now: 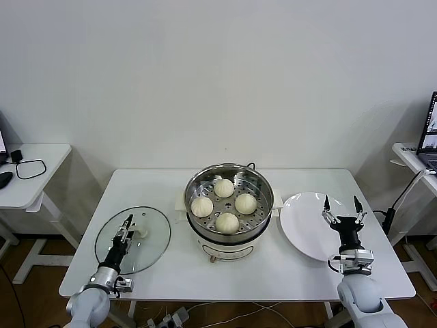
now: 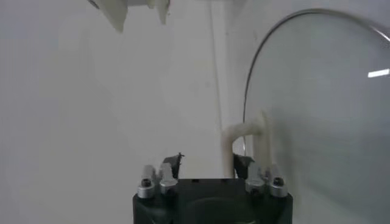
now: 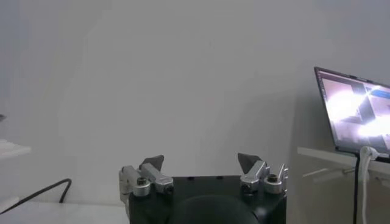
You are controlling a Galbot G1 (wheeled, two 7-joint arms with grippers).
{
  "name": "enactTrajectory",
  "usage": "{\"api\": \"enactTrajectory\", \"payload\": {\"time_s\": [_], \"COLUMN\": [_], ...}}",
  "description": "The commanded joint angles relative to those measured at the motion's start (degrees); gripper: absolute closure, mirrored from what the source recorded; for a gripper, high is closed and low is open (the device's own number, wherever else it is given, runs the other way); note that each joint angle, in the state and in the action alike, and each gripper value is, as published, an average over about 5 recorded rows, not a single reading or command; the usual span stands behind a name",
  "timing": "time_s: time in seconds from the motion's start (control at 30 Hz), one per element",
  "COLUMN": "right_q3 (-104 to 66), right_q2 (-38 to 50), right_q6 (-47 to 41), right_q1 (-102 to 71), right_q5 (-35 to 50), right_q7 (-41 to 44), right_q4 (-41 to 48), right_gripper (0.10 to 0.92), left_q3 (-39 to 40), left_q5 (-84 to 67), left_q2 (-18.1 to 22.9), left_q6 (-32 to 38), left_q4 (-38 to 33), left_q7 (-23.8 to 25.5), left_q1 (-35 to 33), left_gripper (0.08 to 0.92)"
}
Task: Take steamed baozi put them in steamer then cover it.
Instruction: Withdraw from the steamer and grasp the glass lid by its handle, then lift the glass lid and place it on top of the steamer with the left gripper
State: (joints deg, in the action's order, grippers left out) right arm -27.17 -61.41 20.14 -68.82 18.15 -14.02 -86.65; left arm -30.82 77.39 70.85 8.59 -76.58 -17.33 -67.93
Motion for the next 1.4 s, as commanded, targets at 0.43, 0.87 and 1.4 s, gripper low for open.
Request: {"api": "enactTrajectory", "payload": {"time_s": [0.43,0.87,1.4], "right_q3": [-0.2,-0.1,-0.5], "right_q2": [-0.4,-0.2,-0.4], "right_q6": [0.3,0.2,-0.3], "right_q1": [-0.2,0.3,0.2], "right_q5": [-0.7,-1.0,-0.9], "right_q7": [0.1,-0.1,-0.2], "right_q4": [-0.2,-1.0,-1.8], "right_gripper": [0.203,0.203,0.203], "left_q3": [-0.8,-2.6,30.0], "left_q5": [-9.9,-17.5,-6.1], "left_q2": [-1.7,-7.2,0.0], "left_q6": [-2.2,-14.7,-33.0], "left_q4": [-9.6,-44.6,-48.0], "left_q7": [2.5,14.0,30.0], "left_q1": [-2.9,-4.7,4.7], "left_gripper": [0.812,0.814,0.814]}}
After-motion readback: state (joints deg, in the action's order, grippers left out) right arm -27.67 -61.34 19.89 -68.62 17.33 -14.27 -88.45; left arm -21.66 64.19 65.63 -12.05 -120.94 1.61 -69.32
